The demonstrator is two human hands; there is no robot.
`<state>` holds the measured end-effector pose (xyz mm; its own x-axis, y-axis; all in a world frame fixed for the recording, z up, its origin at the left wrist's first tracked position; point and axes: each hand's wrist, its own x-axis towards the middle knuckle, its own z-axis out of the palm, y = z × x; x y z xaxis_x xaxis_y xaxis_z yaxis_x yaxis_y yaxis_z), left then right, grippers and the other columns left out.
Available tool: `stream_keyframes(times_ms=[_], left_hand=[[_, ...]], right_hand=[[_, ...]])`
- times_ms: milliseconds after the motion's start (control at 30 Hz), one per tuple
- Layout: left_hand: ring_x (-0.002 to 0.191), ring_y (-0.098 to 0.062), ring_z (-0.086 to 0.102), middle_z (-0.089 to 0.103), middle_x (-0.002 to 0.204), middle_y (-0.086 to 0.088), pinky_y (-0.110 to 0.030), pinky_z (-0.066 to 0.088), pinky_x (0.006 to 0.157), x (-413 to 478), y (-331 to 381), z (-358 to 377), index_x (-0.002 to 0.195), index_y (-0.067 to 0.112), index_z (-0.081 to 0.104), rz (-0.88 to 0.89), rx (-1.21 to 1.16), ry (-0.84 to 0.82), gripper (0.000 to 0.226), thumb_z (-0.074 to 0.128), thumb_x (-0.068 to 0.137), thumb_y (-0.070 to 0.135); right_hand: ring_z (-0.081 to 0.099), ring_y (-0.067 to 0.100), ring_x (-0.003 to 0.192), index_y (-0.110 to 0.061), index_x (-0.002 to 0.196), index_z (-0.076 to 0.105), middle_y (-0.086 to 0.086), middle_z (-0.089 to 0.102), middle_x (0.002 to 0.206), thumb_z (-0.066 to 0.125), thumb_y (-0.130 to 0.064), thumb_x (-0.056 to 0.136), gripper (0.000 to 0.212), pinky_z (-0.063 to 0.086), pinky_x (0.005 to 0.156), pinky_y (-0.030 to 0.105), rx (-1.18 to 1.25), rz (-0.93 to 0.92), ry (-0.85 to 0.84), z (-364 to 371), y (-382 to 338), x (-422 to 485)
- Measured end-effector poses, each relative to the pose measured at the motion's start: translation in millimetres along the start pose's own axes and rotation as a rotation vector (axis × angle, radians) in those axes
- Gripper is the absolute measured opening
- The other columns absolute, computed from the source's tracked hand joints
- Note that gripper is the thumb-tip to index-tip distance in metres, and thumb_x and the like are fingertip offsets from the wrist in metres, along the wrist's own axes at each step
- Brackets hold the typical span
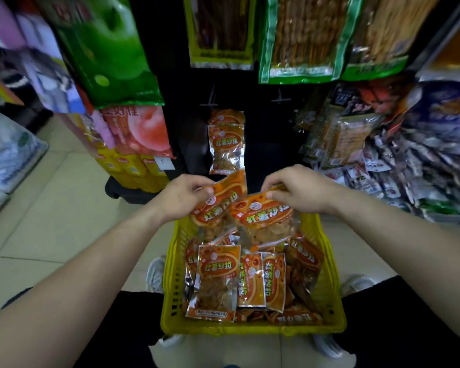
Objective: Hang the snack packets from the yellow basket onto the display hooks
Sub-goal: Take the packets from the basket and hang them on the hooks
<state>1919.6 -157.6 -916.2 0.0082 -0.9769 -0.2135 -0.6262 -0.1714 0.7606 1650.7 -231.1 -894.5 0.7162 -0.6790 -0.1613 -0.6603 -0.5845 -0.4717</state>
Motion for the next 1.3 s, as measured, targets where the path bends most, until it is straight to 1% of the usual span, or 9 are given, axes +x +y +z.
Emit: stream_keyframes(times_ms=[200, 367, 567, 633, 733, 800, 900, 1067, 1300], left_hand=[[0.095, -0.014, 0.073, 0.078, 0.096, 0.005, -0.035, 0.055, 0.09, -21, 47, -3, 0.101, 0.025, 0.079, 0.041, -0.219, -0.058, 0.021, 0.059, 0.1, 0.02], [0.088, -0.012, 0.074, 0.078, 0.093, 0.002, -0.019, 0.053, 0.073, -16, 52, 9, 0.1, 0.022, 0.077, 0.011, -0.334, -0.046, 0.021, 0.057, 0.1, 0.017], [0.093, -0.015, 0.074, 0.078, 0.096, 0.002, -0.038, 0.056, 0.089, 6, 54, 26, 0.098, 0.025, 0.077, -0.017, -0.381, -0.025, 0.027, 0.056, 0.099, 0.042], [0.091, -0.012, 0.074, 0.077, 0.097, 0.006, -0.041, 0.061, 0.082, 12, 53, 30, 0.1, 0.028, 0.075, 0.019, -0.274, 0.011, 0.022, 0.068, 0.09, 0.047], [0.089, -0.007, 0.071, 0.073, 0.098, 0.01, -0.03, 0.062, 0.069, 23, 54, 34, 0.096, 0.032, 0.071, 0.053, -0.066, 0.164, 0.011, 0.076, 0.087, 0.033], [0.088, -0.008, 0.071, 0.072, 0.098, 0.01, -0.024, 0.06, 0.06, 31, 54, 33, 0.095, 0.031, 0.069, 0.021, -0.114, 0.232, 0.013, 0.077, 0.086, 0.027], [0.094, -0.01, 0.071, 0.072, 0.104, 0.008, -0.025, 0.061, 0.066, 39, 51, 31, 0.104, 0.027, 0.07, -0.002, -0.227, 0.251, 0.021, 0.078, 0.086, 0.019], [0.101, -0.01, 0.067, 0.068, 0.113, 0.008, -0.025, 0.062, 0.07, 43, 52, 28, 0.112, 0.03, 0.068, 0.031, -0.264, 0.227, 0.028, 0.073, 0.09, 0.014], [0.105, -0.013, 0.066, 0.07, 0.115, 0.005, -0.03, 0.062, 0.074, 43, 51, 31, 0.107, 0.034, 0.066, 0.04, -0.157, 0.237, 0.025, 0.071, 0.091, 0.016]], right_hand=[[0.062, 0.012, 0.108, -0.027, 0.096, 0.075, -0.01, 0.067, 0.115, 0.072, -0.029, 0.089, 0.008, 0.052, 0.092, 0.04, 0.109, 0.005, 0.393, -9, -12, -17], [0.063, 0.014, 0.098, -0.043, 0.089, 0.066, -0.016, 0.07, 0.094, 0.07, -0.042, 0.088, 0.004, 0.058, 0.075, 0.041, 0.174, 0.102, 0.394, -3, -6, -5], [0.066, 0.007, 0.088, -0.039, 0.082, 0.064, -0.021, 0.065, 0.088, 0.076, -0.041, 0.084, 0.012, 0.057, 0.07, 0.038, 0.226, 0.181, 0.523, -2, 4, 9], [0.065, 0.007, 0.086, -0.038, 0.083, 0.063, -0.02, 0.066, 0.087, 0.076, -0.042, 0.083, 0.013, 0.057, 0.068, 0.038, 0.224, 0.209, 0.54, -1, 10, 14], [0.065, 0.01, 0.079, -0.036, 0.092, 0.051, -0.013, 0.067, 0.087, 0.077, -0.045, 0.081, 0.03, 0.055, 0.062, 0.037, 0.218, 0.234, 0.575, -2, 18, 20], [0.064, 0.01, 0.073, -0.035, 0.103, 0.045, -0.01, 0.065, 0.086, 0.075, -0.049, 0.081, 0.04, 0.05, 0.058, 0.033, 0.189, 0.239, 0.578, -5, 21, 23], [0.063, 0.008, 0.076, -0.037, 0.111, 0.054, -0.014, 0.062, 0.084, 0.07, -0.052, 0.084, 0.034, 0.049, 0.059, 0.03, 0.168, 0.22, 0.515, -8, 24, 27], [0.067, 0.012, 0.079, -0.034, 0.088, 0.058, -0.011, 0.069, 0.082, 0.066, -0.06, 0.084, 0.027, 0.056, 0.066, 0.04, 0.183, 0.244, 0.45, -8, 31, 34], [0.066, 0.014, 0.077, -0.032, 0.085, 0.059, -0.008, 0.069, 0.081, 0.057, -0.065, 0.088, 0.033, 0.05, 0.058, 0.03, 0.046, 0.28, 0.396, -7, 26, 33]])
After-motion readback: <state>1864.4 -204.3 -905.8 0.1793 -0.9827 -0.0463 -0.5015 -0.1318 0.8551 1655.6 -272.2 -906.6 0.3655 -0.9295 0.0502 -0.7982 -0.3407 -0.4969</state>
